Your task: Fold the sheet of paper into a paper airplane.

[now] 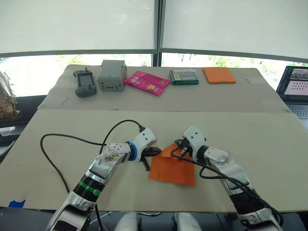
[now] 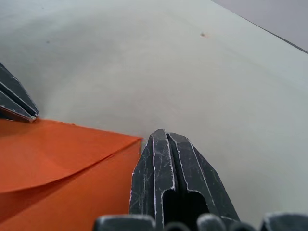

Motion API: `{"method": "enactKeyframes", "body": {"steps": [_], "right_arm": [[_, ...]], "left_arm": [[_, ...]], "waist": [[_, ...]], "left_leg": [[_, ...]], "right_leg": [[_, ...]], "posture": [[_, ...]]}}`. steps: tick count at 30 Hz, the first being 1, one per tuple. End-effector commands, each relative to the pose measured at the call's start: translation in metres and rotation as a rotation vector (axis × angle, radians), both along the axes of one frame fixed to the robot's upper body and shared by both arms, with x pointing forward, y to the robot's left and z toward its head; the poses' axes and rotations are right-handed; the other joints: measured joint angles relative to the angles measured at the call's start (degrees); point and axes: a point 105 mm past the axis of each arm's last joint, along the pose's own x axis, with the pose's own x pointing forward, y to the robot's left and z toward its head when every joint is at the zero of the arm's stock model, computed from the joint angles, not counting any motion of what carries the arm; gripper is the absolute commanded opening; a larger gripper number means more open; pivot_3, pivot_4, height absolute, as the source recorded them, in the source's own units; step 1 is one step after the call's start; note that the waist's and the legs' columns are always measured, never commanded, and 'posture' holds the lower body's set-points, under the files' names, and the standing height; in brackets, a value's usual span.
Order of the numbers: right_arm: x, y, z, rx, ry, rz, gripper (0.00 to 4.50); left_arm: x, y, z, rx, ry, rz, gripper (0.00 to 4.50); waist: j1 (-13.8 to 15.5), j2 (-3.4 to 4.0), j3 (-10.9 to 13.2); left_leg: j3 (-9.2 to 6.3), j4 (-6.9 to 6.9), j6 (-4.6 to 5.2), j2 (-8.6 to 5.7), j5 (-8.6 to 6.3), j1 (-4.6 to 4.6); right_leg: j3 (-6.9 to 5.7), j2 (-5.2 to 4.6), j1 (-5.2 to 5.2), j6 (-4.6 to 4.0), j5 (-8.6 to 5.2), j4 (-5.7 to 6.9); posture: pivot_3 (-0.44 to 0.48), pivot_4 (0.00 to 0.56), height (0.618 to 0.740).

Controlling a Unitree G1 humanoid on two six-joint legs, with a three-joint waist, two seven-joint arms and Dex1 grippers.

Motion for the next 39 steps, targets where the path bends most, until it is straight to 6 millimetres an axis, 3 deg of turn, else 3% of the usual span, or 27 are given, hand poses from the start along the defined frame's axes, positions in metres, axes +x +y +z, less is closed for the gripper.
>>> {"method": "enactKeyframes", "body": {"steps": [1,5,21,33,36,39], "right_arm": [[-0.003,0.004,0.009,0.055,-0.047,0.025,0.0],[-0.005,0.019,0.044,0.163,-0.187,0.107,0.0],[-0.026,0.024,-0.013,-0.029,-0.003,0.21,0.0],[-0.025,0.02,-0.023,-0.061,0.038,0.209,0.0],[-0.024,0.022,-0.021,-0.056,0.027,0.219,0.0],[-0.023,0.027,-0.01,-0.038,-0.03,0.248,0.0]], "left_arm": [[-0.007,0.006,-0.023,0.06,0.071,0.004,0.02],[-0.007,0.006,-0.023,0.058,0.072,0.005,0.02],[-0.006,0.01,-0.015,0.018,0.061,0.026,0.02],[-0.04,0.068,-0.016,0.052,0.106,0.087,0.02],[-0.032,0.071,0.003,-0.041,0.071,0.115,0.02],[-0.017,0.06,0.035,-0.196,0.002,0.115,0.02]], "waist": [[0.0,0.0,0.0],[-0.1,0.01,0.0],[-0.1,0.01,0.0],[-0.6,0.05,0.0],[-0.6,0.05,0.0],[-0.4,0.02,0.0]], "left_leg": [[0.0,0.0,0.0,0.0,0.0,0.0],[0.01,0.0,0.01,0.0,0.0,-0.03],[0.01,0.0,0.01,-0.01,-0.01,-0.03],[0.01,-0.15,0.02,0.16,-0.03,0.09],[0.01,-0.15,0.02,0.16,-0.03,0.09],[0.01,-0.14,0.02,0.14,-0.03,0.07]], "right_leg": [[0.0,0.0,0.0,0.0,0.0,-0.01],[0.02,0.0,-0.03,0.01,0.0,-0.01],[0.01,-0.01,-0.03,0.01,0.0,-0.03],[0.04,0.05,-0.02,-0.02,-0.02,-0.07],[0.03,0.05,-0.03,-0.03,-0.02,-0.06],[0.02,0.04,-0.05,-0.03,-0.02,-0.05]], "posture": [[0.0,0.15,0.74],[0.0,0.15,0.74],[0.0,0.15,0.74],[0.0,0.15,0.74],[0.0,0.15,0.74],[0.0,0.15,0.74]]}}
